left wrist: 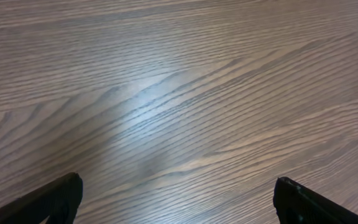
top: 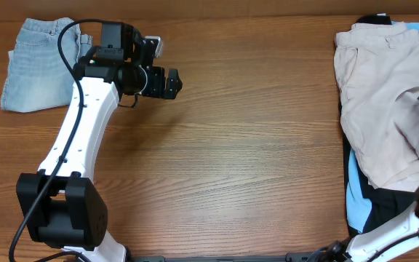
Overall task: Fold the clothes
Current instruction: 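Grasp the beige shorts with the right gripper and drag them leftward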
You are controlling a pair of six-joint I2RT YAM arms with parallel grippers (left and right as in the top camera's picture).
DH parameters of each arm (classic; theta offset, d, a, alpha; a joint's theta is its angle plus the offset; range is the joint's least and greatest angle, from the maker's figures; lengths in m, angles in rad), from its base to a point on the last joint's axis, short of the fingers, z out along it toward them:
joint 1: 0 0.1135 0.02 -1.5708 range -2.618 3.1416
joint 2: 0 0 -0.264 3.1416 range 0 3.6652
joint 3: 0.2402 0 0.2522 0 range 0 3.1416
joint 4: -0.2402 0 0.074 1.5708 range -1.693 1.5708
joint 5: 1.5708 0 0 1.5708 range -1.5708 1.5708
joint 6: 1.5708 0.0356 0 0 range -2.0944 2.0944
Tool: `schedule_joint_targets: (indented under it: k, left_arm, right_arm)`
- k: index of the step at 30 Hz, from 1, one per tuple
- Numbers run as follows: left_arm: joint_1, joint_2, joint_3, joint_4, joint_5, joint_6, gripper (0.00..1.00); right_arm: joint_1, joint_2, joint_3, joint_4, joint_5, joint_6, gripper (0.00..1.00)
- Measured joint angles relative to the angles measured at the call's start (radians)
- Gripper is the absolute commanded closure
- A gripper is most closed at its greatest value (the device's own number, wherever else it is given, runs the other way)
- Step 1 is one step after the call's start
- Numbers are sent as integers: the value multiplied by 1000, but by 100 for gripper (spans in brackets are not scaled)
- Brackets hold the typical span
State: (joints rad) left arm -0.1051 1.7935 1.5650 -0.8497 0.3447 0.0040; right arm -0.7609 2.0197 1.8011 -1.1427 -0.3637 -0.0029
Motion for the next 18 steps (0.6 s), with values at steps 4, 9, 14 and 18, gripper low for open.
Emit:
schedule_joint_targets:
  k: [4,9,14,18]
  left_arm:
    - [0,0,0,-4,-25,0,0]
    - [0,0,0,-3,-33,1,0]
    - [0,0,0,8,-35,3,2]
    - [0,0,0,17,-35,3,2]
  right_arm:
    - [-5,129,-24,32,-67,0,28]
    - [1,156,-25,37,-89,5,76]
    - [8,156,-25,16,-175,-3,96]
    - [65,106,-29,-46,-208,-28,96]
